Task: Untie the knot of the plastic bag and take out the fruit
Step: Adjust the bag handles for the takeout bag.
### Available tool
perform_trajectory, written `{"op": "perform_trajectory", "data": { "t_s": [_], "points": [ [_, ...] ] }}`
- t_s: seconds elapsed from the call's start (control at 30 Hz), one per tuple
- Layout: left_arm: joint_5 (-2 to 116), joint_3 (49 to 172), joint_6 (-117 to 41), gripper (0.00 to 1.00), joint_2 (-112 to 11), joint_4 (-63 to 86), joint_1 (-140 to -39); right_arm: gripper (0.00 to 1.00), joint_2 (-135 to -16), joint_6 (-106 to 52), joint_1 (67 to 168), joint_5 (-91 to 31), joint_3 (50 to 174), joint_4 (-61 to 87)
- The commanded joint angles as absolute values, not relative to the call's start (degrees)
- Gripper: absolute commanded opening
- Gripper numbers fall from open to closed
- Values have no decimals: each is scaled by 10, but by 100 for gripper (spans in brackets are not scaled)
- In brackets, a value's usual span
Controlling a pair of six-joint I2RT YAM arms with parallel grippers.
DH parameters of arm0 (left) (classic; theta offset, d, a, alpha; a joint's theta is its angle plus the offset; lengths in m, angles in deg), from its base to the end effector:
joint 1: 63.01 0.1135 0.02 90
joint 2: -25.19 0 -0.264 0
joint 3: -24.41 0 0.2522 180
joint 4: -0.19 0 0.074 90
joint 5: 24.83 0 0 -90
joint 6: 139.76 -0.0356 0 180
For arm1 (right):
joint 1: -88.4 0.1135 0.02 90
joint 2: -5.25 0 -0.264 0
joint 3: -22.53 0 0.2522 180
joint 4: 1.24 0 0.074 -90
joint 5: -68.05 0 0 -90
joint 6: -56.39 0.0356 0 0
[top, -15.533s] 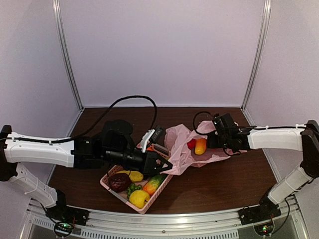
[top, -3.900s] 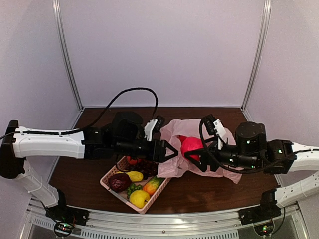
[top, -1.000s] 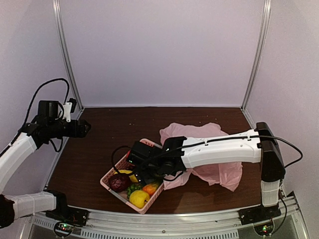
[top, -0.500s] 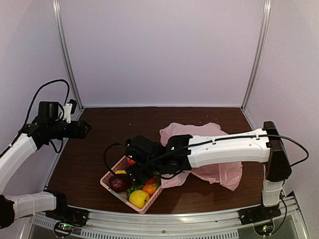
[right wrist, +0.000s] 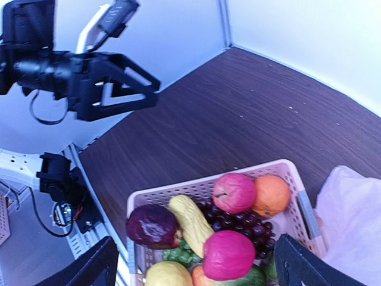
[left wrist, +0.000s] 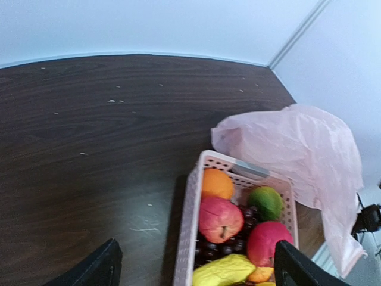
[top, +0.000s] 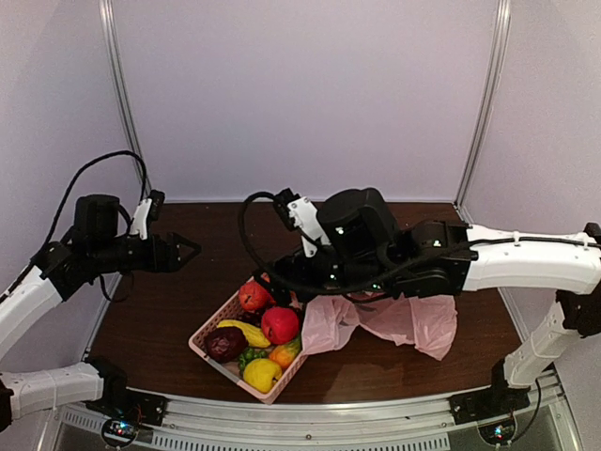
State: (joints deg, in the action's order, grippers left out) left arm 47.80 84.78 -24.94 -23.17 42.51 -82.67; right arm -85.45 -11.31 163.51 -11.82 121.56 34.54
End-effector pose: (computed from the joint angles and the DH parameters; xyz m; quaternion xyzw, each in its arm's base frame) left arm 0.1702 -0.0721 0.3088 0.0365 0.8599 -0.3074 0.4058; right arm 0.1010 0.3555 0.3638 -0.3376 0.7829 0.3387 0.3980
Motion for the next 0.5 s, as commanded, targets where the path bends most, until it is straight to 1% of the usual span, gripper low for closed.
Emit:
{"op": "perform_trajectory", "data": {
  "t_s": [0.0, 0.1, 0.13, 0.27, 0.37, 0.47],
  "points": [
    [488, 833, -131, 89, -225, 372, -942, 91, -801, -94, 1606, -65, 1142, 357],
    [518, 825, -83, 89, -240, 332, -1041, 91, -745, -80, 1584, -50, 1092, 372],
    [524, 826, -70, 89, -250, 321, -1059, 91, -727, -78, 1580, -44, 1076, 376],
    [554, 842, -42, 89, -310, 280, -1170, 89, -656, -67, 1571, -25, 1019, 394],
    [558, 870, -34, 90, -369, 244, -1232, 86, -606, -57, 1571, -23, 984, 408],
    [544, 895, -20, 90, -423, 213, -1265, 83, -559, -47, 1572, -32, 942, 409]
  ]
}}
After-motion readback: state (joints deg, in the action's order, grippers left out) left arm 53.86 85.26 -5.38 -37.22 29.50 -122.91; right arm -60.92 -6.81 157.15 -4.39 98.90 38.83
